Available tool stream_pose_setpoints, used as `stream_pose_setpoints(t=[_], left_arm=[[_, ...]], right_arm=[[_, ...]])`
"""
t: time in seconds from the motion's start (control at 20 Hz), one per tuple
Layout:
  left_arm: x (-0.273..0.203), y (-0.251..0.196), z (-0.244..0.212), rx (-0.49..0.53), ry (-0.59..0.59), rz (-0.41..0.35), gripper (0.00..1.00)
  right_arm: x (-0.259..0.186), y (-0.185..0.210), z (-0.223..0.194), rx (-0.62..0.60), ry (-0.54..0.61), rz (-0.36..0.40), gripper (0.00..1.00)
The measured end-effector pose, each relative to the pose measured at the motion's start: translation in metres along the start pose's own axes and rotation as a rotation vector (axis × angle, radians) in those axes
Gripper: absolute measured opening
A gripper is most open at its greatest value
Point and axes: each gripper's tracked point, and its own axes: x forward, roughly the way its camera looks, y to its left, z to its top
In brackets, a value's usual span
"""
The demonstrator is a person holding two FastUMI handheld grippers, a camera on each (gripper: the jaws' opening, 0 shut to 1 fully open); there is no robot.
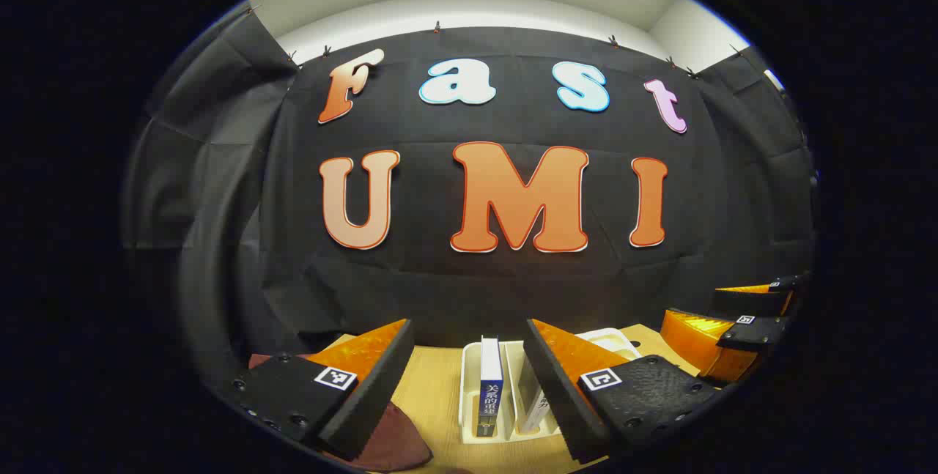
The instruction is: Open the schoolbag, grab two books from the bookshelf and put them into the schoolbag.
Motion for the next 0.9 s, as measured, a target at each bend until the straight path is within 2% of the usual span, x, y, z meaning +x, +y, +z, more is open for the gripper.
stream_pose_setpoints(t=[0.3,0.9], left_arm=[[-0.004,-0.002,-0.003,0.011,0.007,-0.009,0.95],[-0.008,-0.008,-0.004,0.025,0.009,-0.027,0.94]], right_arm=[[-0.001,0.005,-0.003,-0.006,0.0,0.006,0.97],[-0.002,-0.007,-0.01,-0.007,0.019,-0.032,0.97]])
